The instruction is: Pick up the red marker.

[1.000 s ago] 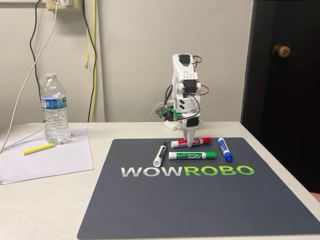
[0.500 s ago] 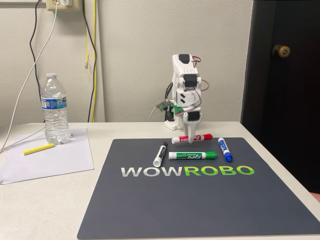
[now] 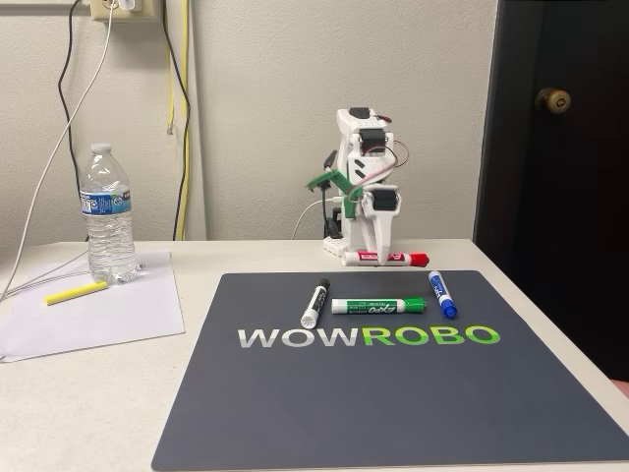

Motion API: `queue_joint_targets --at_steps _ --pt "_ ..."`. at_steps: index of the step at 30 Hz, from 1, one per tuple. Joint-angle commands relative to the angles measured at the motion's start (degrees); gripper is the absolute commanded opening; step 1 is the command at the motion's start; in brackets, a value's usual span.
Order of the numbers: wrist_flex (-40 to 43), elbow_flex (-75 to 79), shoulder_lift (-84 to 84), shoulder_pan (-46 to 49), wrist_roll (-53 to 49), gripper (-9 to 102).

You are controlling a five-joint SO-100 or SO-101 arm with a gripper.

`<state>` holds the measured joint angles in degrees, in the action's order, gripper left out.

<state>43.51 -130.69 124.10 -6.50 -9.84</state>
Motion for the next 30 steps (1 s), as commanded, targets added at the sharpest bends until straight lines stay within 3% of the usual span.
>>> queue_joint_targets --at_steps 1,8,17,30 --pt "-7.38 2.55 3.08 1.23 3.43 5" --pt "-22.68 2.02 6.24 1.41 19.34 5" --pt "-32.08 2.55 7.38 1.58 19.42 5" --pt "-36.21 2.64 7.29 2.90 23.20 5"
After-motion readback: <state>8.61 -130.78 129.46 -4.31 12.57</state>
